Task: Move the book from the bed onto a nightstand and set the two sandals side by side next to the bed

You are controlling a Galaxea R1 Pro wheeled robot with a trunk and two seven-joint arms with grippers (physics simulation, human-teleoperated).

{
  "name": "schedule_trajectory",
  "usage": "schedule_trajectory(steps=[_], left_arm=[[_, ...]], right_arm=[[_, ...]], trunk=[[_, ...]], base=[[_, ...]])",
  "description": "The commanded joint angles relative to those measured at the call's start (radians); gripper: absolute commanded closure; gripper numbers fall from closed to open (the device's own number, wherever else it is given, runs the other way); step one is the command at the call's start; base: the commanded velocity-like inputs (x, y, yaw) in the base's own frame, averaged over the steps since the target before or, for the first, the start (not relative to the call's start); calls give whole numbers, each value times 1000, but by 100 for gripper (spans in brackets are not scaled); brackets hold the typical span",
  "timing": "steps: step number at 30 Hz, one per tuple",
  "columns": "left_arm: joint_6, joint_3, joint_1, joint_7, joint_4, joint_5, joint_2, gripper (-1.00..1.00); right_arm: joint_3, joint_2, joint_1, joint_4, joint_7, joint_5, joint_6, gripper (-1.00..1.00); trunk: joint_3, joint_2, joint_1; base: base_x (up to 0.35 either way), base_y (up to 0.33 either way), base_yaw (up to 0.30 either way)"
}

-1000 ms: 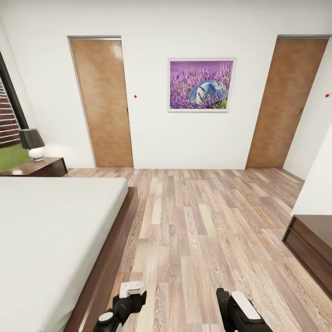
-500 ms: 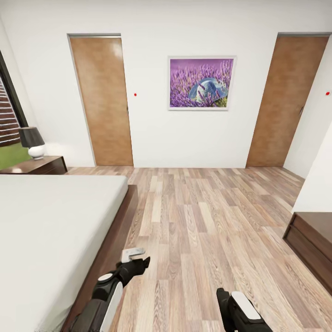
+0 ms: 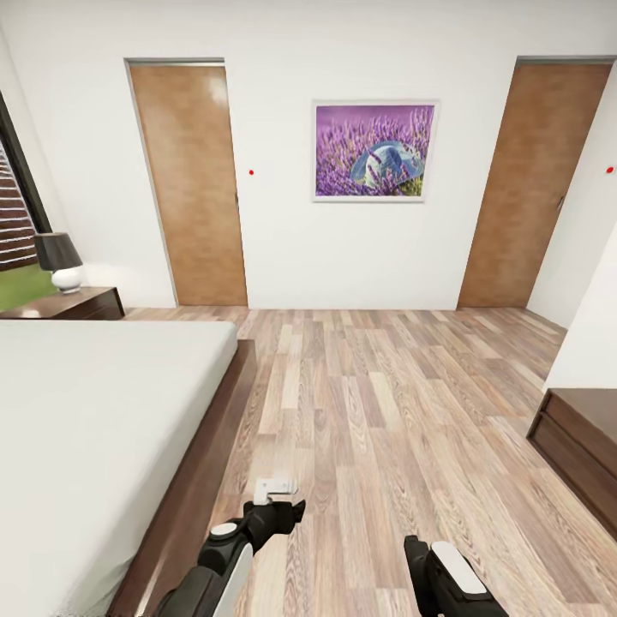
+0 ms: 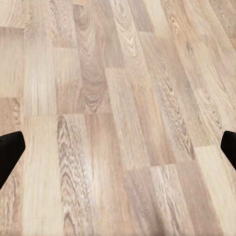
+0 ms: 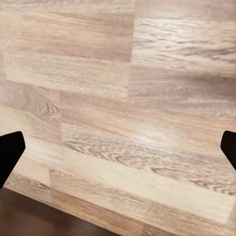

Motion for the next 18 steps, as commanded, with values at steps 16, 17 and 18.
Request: schedule_trajectory(steps=[16, 17, 18], left_arm=[[-12, -1, -1, 0, 9, 6, 0, -100], [-12, -2, 0, 0, 9, 6, 0, -100], [-12, -2, -1, 0, 9, 6, 0, -100]], right_arm=[[-6, 1, 0, -2, -4, 0, 4, -100], [-6, 1, 0, -2, -4, 0, 4, -100], [-6, 1, 0, -2, -4, 0, 3, -100]], trunk=[[-51, -113, 61], [-54, -120, 65], [-58, -127, 69]], base=[[0, 0, 0], [0, 0, 0], [0, 0, 0]])
